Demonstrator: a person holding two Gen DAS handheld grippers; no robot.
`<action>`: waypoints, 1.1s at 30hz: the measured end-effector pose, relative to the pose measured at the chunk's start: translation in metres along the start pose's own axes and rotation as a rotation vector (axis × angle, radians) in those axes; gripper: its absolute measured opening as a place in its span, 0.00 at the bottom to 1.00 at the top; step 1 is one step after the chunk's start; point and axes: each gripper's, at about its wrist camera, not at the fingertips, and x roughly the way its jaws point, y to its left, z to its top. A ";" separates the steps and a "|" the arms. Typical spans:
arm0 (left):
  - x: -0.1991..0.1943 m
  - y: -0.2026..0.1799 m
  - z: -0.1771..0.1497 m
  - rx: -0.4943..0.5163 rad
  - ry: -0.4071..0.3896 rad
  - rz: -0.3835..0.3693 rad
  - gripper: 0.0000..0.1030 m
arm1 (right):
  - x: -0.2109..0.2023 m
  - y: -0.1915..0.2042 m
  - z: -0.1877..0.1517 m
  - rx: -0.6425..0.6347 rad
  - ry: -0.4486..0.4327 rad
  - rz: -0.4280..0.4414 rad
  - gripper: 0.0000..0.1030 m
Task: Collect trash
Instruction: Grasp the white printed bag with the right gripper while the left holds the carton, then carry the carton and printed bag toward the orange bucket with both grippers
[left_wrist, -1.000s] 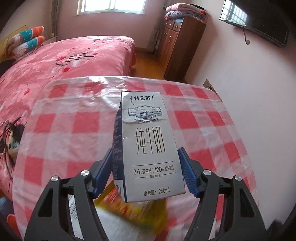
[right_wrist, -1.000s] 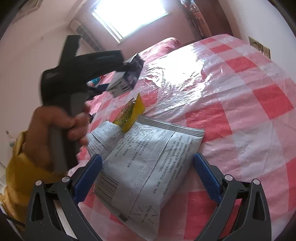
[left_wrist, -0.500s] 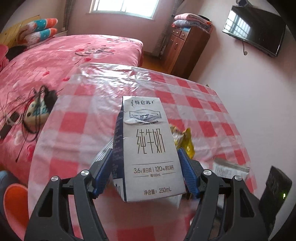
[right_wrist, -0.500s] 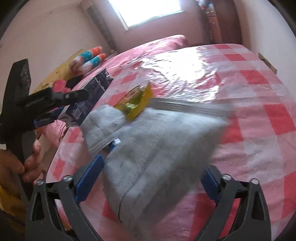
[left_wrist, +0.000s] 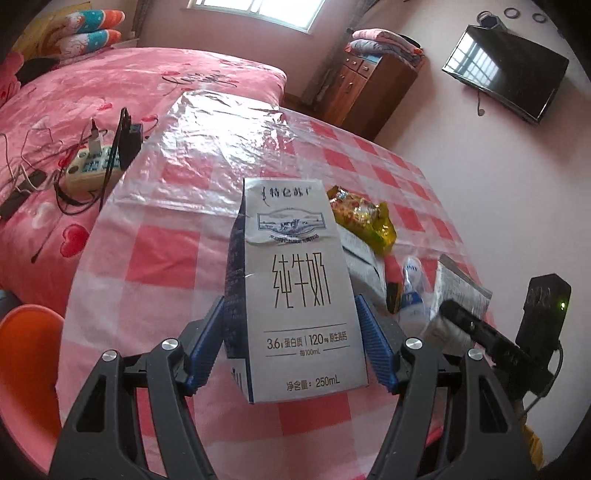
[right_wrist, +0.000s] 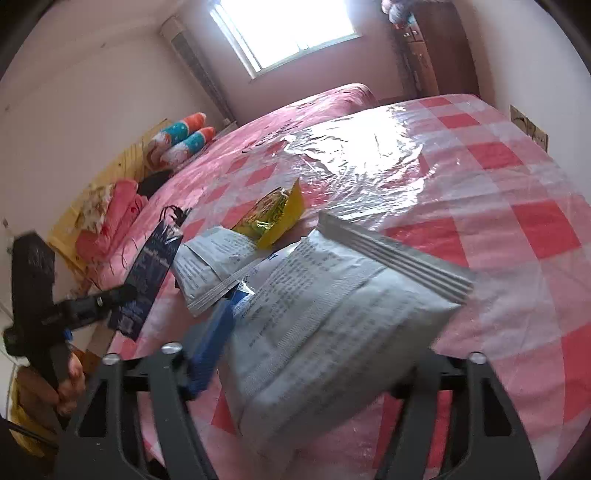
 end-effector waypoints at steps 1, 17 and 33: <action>0.001 0.002 -0.002 -0.006 0.006 -0.014 0.67 | -0.004 0.000 0.000 -0.002 -0.007 -0.002 0.52; 0.008 0.014 -0.014 -0.016 0.012 -0.065 0.67 | -0.027 0.017 0.005 -0.023 -0.042 -0.019 0.25; 0.029 0.031 0.001 -0.083 -0.007 -0.035 0.68 | -0.037 0.039 0.007 -0.096 -0.076 -0.068 0.21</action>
